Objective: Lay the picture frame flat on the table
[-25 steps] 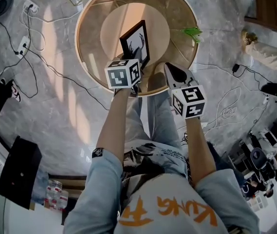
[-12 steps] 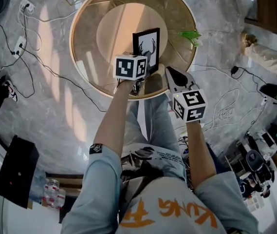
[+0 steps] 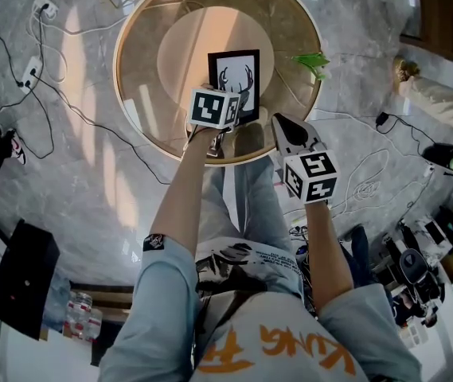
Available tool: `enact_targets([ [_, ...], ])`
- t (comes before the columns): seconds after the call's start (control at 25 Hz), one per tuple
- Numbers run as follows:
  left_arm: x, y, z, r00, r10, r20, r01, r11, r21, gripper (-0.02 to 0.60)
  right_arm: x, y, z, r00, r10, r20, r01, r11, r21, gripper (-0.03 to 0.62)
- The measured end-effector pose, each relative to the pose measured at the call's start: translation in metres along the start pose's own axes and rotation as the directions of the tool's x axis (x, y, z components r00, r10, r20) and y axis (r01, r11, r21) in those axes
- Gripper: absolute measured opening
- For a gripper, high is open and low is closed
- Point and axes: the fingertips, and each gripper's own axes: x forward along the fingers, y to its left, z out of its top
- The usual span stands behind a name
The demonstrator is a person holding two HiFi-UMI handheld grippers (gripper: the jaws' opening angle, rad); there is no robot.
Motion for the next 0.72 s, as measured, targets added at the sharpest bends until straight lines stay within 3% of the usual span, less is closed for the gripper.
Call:
enact_targets([
  [0.28, -0.018, 0.024, -0.017, 0.994, 0.108, 0.014, -0.108, 0.992, 0.057, 0.328, 0.002, 0.021, -0.003, 1.000, 0.017, 0.007, -0.017, 1.000, -0.008, -0.002],
  [0.72, -0.064, 0.042, -0.060, 0.985, 0.149, 0.088, -0.146, 0.988, -0.041, 0.330, -0.002, 0.060, -0.008, 0.999, 0.028, 0.032, -0.028, 1.000, -0.003, -0.002],
])
